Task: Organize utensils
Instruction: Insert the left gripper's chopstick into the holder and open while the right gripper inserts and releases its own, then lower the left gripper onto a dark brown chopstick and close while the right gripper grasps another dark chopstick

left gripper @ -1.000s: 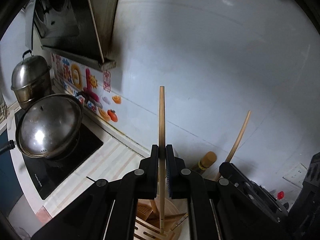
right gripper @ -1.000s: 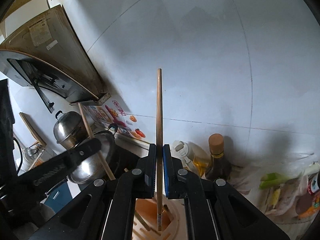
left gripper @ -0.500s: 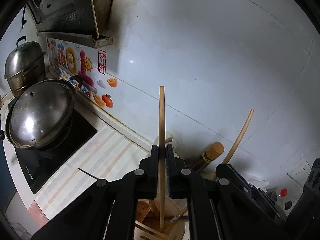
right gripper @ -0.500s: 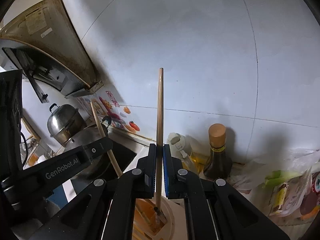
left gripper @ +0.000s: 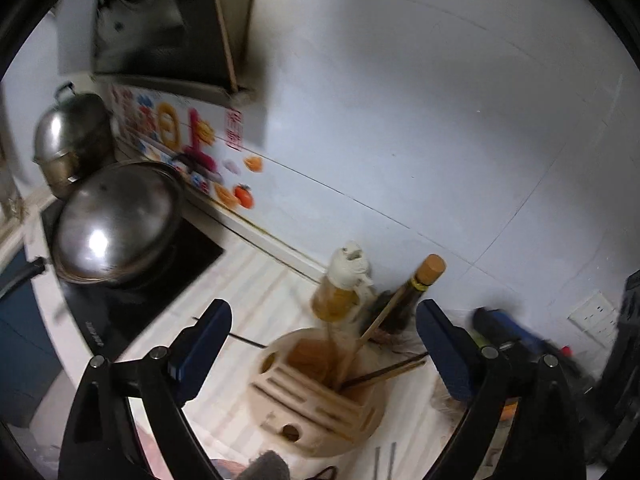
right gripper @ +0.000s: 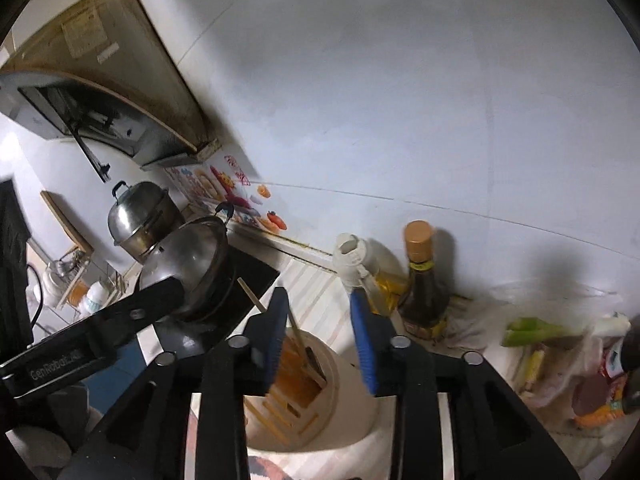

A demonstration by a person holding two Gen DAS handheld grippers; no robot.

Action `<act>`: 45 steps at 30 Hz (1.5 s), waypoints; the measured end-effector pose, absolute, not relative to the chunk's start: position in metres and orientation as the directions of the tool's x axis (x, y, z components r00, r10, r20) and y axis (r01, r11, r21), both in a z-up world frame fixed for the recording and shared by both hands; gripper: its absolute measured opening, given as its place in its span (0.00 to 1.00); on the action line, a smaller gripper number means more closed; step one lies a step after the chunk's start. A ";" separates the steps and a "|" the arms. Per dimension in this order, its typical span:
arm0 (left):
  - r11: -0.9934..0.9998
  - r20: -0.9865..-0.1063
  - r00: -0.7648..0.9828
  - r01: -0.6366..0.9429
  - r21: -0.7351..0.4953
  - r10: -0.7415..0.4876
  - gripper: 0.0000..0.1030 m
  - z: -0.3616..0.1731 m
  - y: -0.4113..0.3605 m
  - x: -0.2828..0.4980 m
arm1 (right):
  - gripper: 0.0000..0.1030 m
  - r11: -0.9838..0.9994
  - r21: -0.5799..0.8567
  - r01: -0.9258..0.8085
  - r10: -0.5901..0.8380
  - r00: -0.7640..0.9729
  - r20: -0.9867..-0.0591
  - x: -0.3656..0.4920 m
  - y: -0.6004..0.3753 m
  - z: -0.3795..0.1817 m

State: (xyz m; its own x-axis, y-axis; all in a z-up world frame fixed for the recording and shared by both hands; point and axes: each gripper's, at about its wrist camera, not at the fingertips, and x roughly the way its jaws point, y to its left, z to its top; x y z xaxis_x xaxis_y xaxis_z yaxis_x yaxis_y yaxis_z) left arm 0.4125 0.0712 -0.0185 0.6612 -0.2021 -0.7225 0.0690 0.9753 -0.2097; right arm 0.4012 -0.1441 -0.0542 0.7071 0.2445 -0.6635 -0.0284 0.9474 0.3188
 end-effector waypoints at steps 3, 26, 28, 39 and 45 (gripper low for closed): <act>0.982 -0.718 0.674 0.058 -0.181 -0.173 1.00 -0.020 0.077 0.391 | 0.57 0.951 0.309 0.016 0.205 0.714 -0.669 0.378 -0.159 -0.047; 0.992 -0.941 0.321 0.103 -0.078 -0.107 0.99 -0.234 -0.007 0.274 | 0.43 0.911 0.227 0.344 0.103 0.342 -0.934 0.228 -0.266 -0.242; 0.988 -0.954 0.278 0.130 -0.080 -0.114 0.97 -0.255 -0.023 0.274 | 0.39 0.905 0.228 0.360 0.111 0.318 -0.942 0.219 -0.275 -0.259; 0.962 -0.979 0.127 0.242 -0.126 -0.160 0.61 -0.318 -0.080 0.282 | 0.38 0.877 0.199 0.438 0.091 0.255 -0.963 0.205 -0.301 -0.299; 0.950 -0.989 0.133 0.312 -0.024 -0.069 0.34 -0.334 -0.103 0.280 | 0.38 0.870 0.193 0.453 0.091 0.237 -0.967 0.209 -0.304 -0.307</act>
